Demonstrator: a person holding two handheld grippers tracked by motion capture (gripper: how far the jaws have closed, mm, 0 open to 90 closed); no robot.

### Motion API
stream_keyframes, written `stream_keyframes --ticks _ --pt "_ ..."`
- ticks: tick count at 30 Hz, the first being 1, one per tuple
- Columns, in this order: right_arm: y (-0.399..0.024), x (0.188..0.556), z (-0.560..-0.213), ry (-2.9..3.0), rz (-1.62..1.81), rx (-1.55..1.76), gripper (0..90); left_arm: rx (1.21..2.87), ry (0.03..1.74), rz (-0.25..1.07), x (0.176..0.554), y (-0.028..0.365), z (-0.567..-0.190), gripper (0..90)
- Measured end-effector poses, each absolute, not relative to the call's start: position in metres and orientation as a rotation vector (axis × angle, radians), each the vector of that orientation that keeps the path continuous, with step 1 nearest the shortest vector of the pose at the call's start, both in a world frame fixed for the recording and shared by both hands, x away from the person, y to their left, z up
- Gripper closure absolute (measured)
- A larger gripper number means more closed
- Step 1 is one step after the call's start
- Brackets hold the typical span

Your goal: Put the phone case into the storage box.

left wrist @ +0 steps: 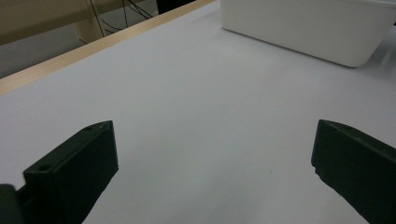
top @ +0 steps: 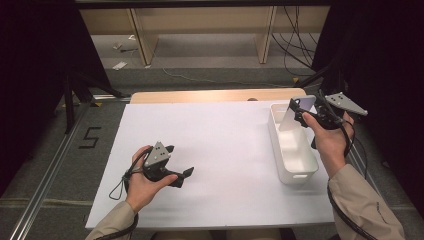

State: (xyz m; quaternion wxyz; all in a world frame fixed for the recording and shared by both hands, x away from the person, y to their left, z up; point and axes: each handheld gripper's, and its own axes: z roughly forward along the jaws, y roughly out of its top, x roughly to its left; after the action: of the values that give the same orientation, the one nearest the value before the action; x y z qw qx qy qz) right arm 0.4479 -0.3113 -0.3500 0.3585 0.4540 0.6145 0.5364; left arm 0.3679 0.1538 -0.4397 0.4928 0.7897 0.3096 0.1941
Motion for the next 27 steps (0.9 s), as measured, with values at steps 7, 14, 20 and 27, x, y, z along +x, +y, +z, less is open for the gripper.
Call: stream_keyframes --ticks 7,14,20,27 --pt "-0.3122 0.4513 -0.3496 1.577 1.383 1.177 18.5 1.919 0.752 0.467 0.3681 0.1536 -0.4403 0.0" --pt "-0.3127 0.4546 -0.3491 1.574 1.381 1.177 18.5 1.916 0.752 0.469 0.3682 0.1540 -0.4402 0.0" --pt "-0.3139 0.4566 -0.3492 1.571 1.378 1.176 18.5 1.919 0.752 0.466 0.3684 0.1537 -0.4406 0.0" --pt "-0.3123 0.4581 -0.3488 1.573 1.366 1.163 18.5 1.917 0.752 0.467 0.3681 0.1535 -0.4403 0.0"
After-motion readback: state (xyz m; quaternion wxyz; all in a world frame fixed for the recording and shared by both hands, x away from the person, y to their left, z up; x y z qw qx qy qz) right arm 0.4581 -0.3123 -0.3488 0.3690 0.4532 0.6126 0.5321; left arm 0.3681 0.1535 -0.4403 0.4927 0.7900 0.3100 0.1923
